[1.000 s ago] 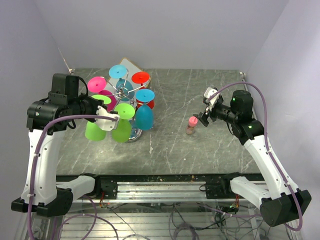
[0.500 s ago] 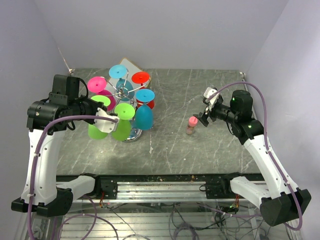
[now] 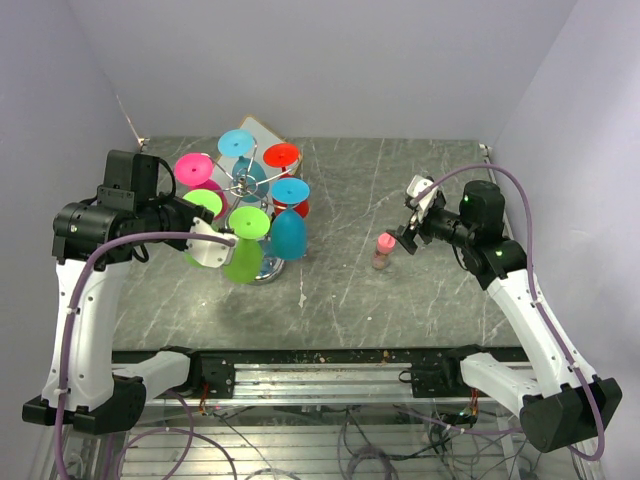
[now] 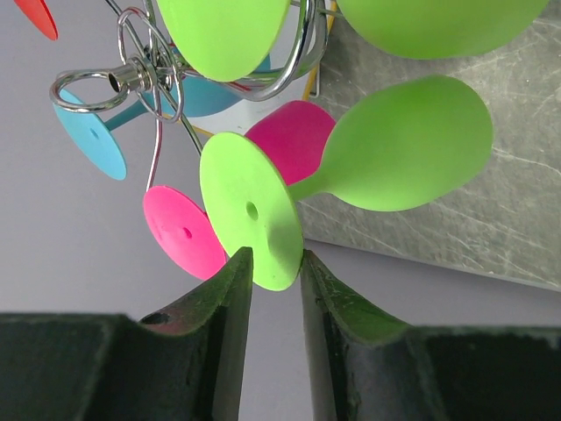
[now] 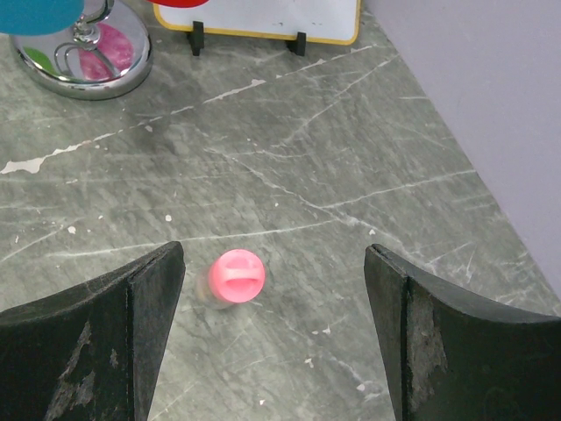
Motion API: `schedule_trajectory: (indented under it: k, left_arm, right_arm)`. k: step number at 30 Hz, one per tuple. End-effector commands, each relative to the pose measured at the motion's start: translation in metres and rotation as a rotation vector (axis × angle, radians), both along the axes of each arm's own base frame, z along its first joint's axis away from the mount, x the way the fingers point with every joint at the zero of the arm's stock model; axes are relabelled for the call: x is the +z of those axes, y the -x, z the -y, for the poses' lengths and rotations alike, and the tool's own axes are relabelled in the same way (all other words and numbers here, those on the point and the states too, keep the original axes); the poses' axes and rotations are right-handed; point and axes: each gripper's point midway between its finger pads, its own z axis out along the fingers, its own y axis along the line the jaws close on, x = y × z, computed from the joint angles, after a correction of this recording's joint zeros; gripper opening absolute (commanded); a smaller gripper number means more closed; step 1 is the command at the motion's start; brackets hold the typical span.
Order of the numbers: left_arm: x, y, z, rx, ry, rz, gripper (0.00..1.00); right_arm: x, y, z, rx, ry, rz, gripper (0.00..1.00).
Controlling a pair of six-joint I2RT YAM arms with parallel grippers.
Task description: Place the wine glass upside down on the wine glass rack
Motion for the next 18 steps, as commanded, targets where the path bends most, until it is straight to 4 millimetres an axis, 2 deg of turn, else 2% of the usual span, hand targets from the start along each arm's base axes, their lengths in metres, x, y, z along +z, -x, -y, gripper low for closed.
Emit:
schedule_trajectory:
  k: [1, 4, 11, 13, 15, 18]
  left_arm:
    - [0.009, 0.005, -0.006, 0.021, -0.010, 0.020, 0.40]
    - [0.009, 0.005, -0.008, 0.033, -0.011, 0.019, 0.42]
    - [0.011, 0.005, -0.012, 0.056, -0.020, 0.024, 0.60]
    - [0.014, 0.006, -0.012, 0.061, -0.013, 0.033, 0.73]
    - [0.019, 0.006, -0.011, 0.063, 0.000, 0.043, 0.99]
    - [0.027, 0.009, -0.009, 0.073, 0.034, 0.056, 0.99]
  right_arm:
    - [-0.005, 0.000, 0.001, 0.001, 0.007, -0.005, 0.83]
    - [-0.005, 0.000, 0.001, 0.001, 0.008, -0.004, 0.83]
    - [-0.007, -0.003, 0.003, -0.014, 0.015, -0.006, 0.83]
    - [-0.007, -0.004, 0.004, -0.019, 0.016, -0.006, 0.84]
    - [-0.007, -0.004, 0.005, -0.025, 0.017, -0.007, 0.84]
    - [-0.008, -0.006, 0.006, -0.033, 0.021, -0.010, 0.84]
